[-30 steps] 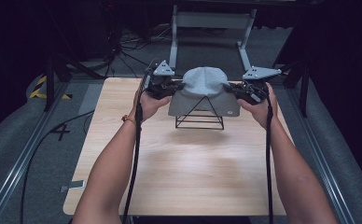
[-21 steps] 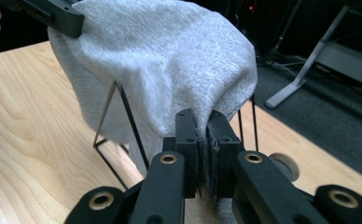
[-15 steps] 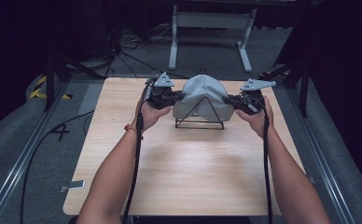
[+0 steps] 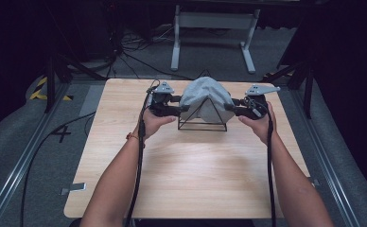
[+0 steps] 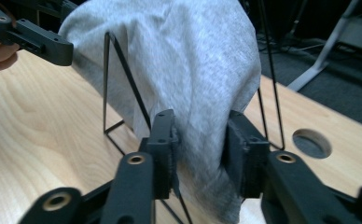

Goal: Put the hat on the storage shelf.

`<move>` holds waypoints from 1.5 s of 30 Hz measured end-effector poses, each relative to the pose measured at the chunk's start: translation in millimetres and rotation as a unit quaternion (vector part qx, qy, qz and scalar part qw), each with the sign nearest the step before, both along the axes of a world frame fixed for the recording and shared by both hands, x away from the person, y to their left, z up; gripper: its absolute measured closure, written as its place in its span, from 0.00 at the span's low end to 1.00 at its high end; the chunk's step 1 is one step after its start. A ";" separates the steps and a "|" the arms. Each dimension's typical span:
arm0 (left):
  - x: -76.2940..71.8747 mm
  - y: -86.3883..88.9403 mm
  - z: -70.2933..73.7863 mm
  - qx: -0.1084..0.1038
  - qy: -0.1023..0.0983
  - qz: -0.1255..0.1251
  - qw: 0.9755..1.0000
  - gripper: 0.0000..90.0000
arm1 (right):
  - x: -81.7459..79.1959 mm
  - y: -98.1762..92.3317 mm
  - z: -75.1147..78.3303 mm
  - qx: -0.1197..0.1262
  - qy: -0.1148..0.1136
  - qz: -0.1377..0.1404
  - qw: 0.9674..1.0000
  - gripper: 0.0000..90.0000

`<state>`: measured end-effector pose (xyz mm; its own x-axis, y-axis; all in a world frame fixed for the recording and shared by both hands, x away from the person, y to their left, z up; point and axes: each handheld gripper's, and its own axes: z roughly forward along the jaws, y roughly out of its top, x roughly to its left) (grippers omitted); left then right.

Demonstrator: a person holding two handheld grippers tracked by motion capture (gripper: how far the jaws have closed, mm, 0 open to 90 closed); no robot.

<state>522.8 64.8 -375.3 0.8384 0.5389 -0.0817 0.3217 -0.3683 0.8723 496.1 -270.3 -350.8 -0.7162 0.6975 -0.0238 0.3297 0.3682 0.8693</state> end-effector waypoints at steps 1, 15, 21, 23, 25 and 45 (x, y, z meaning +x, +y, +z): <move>0.7 -1.6 -2.3 0.004 0.001 -0.003 1.000 0.51 | 0.8 -1.0 -4.2 0.001 0.008 0.006 1.000 0.66; 6.5 -15.5 -23.3 0.083 0.007 0.005 0.997 0.96 | 2.8 0.9 -37.6 -0.046 0.032 0.000 0.998 0.94; 8.5 -20.6 -33.2 0.111 0.005 0.007 0.994 0.97 | 6.5 0.4 -49.9 -0.064 0.039 -0.010 0.997 0.95; 8.2 -24.4 -36.0 0.129 0.006 0.004 0.992 0.97 | 8.5 3.3 -52.7 -0.077 0.038 -0.011 0.996 0.95; 10.3 -25.5 -38.1 0.144 -0.001 0.004 0.990 0.97 | 11.6 5.8 -55.8 -0.090 0.040 -0.013 0.995 0.95; 14.8 -24.7 -47.8 0.167 0.018 -0.016 0.986 0.97 | 27.8 2.4 -67.5 -0.084 0.064 -0.030 0.994 0.94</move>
